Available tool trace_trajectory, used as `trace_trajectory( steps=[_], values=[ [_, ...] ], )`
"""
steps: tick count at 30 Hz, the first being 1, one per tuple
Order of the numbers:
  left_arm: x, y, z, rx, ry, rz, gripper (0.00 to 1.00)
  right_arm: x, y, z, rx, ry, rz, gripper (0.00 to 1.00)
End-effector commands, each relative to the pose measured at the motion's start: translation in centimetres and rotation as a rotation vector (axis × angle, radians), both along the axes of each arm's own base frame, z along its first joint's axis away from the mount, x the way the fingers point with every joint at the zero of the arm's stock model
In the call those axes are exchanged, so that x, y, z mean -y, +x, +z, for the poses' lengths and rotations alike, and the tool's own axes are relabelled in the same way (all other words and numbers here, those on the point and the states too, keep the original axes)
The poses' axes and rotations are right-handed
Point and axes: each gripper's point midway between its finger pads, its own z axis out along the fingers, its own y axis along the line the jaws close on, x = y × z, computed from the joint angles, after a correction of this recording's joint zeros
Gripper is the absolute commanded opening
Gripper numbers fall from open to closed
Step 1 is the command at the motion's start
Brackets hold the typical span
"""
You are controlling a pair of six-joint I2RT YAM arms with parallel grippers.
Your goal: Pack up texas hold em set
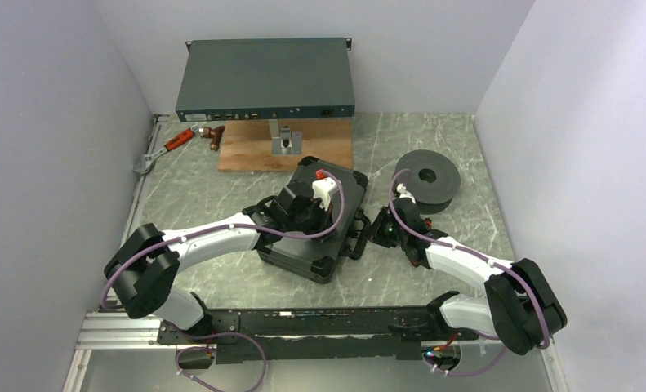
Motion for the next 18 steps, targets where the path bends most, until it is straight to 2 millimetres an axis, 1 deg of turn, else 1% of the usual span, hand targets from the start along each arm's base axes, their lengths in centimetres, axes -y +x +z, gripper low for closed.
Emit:
trace_trajectory(
  steps=[1, 6, 10, 18],
  values=[
    [-2.6, -4.2, -5.7, -0.178, 0.163, -0.049, 0.0, -1.0, 1.2, 2.2, 0.05, 0.046, 0.018, 0.09],
    [-2.7, -4.2, -5.7, -0.179, 0.163, -0.046, 0.0, -1.5, 1.4, 2.2, 0.039, 0.058, 0.032, 0.09],
    [-2.7, -4.2, -5.7, -0.179, 0.161, -0.044, 0.0, -2.0, 1.9, 2.5, 0.041, 0.066, 0.038, 0.09],
    [-2.7, -4.4, -6.0, -0.186, 0.16, -0.045, 0.0, -3.5, 3.3, 3.9, 0.062, 0.115, 0.057, 0.09]
  ],
)
